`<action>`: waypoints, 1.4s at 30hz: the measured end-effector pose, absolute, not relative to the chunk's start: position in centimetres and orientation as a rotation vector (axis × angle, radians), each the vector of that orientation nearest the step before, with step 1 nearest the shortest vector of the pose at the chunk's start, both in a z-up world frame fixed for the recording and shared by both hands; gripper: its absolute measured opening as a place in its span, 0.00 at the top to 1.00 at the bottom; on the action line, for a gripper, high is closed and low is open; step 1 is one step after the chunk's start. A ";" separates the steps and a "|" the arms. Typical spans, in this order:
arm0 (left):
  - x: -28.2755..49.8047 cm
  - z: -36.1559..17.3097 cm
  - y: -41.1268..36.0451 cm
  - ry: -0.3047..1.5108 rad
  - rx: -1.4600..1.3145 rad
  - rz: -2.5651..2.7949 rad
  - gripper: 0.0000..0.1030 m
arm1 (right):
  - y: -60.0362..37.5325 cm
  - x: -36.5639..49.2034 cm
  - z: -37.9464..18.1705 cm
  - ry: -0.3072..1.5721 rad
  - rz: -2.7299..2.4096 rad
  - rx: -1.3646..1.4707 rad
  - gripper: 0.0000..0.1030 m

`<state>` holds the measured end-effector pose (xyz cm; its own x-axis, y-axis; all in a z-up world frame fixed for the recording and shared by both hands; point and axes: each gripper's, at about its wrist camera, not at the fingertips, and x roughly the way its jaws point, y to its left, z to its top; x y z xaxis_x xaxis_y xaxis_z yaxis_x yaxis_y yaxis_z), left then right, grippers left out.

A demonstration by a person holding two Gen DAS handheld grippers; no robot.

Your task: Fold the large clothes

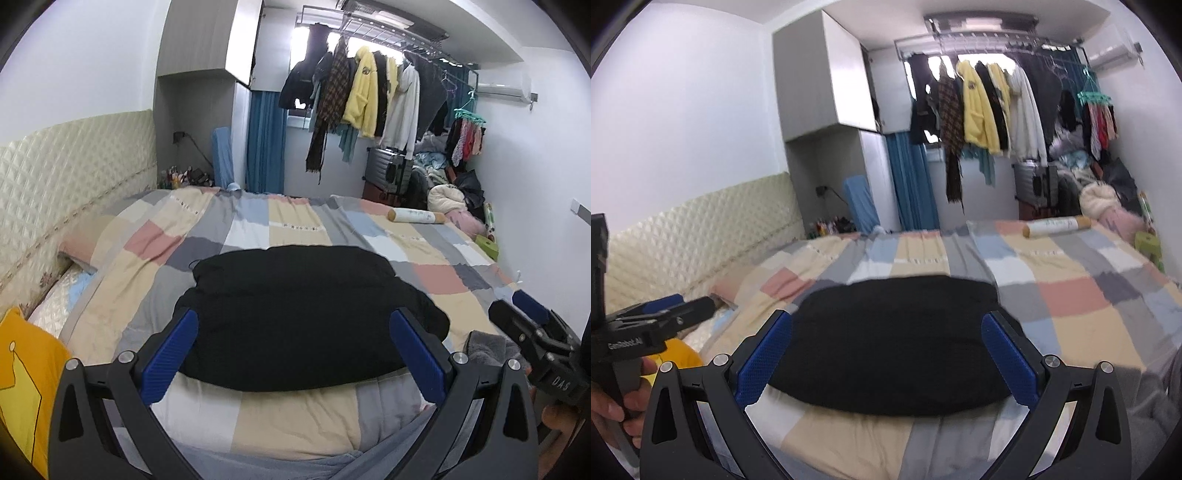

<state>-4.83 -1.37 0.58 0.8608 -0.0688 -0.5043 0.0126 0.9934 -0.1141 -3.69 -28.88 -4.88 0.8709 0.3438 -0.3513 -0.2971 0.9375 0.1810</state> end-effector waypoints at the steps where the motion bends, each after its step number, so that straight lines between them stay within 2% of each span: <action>1: -4.8 0.3 -1.3 0.538 -0.108 -0.039 0.00 | -28.9 -3.7 -5.3 0.399 0.329 0.119 0.00; 18: -4.8 -2.0 0.3 0.584 -0.128 0.021 0.00 | -29.1 -4.1 -7.8 0.472 0.285 0.134 0.00; 42: -4.7 -3.0 0.0 0.617 -0.110 0.028 0.00 | -29.1 -4.1 -7.6 0.468 0.275 0.137 0.00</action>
